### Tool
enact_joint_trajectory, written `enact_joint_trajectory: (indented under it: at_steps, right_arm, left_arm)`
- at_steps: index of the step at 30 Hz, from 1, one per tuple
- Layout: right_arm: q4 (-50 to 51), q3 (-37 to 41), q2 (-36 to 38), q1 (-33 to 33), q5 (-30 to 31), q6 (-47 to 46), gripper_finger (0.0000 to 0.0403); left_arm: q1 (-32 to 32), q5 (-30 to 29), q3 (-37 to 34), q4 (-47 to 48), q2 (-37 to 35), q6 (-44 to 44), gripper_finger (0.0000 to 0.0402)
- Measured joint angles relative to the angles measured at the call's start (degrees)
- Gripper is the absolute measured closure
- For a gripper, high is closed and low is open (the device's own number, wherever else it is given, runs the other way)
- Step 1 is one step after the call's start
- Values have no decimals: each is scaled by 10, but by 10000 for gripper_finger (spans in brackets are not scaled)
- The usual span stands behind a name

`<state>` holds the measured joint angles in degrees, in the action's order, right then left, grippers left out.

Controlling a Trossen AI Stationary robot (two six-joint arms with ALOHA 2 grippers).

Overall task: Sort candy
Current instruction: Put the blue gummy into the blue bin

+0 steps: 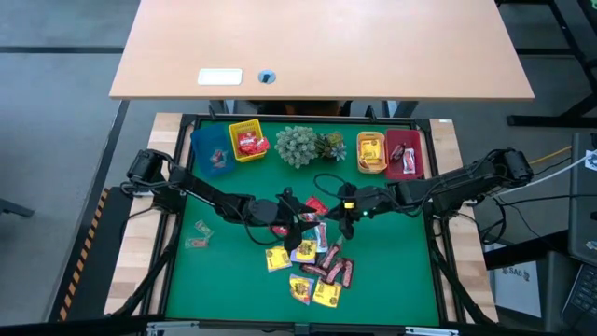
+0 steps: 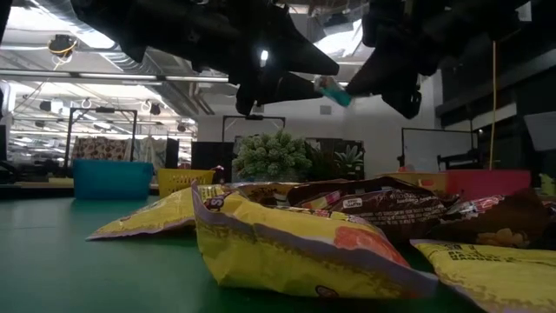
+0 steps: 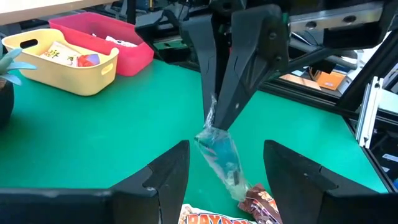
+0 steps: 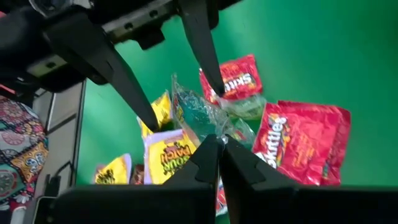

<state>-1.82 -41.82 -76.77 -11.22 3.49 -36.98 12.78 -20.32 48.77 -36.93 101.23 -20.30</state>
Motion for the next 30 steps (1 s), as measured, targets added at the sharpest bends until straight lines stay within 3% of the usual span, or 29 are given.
enact_joint_trajectory:
  at_steps: [14,30]
  right_arm:
    - [-32,0,0,0,0,0,391]
    - [-32,0,0,0,0,0,391]
  left_arm:
    - [-3,-5,0,0,0,0,215]
    - [-11,-6,0,0,0,-1,308]
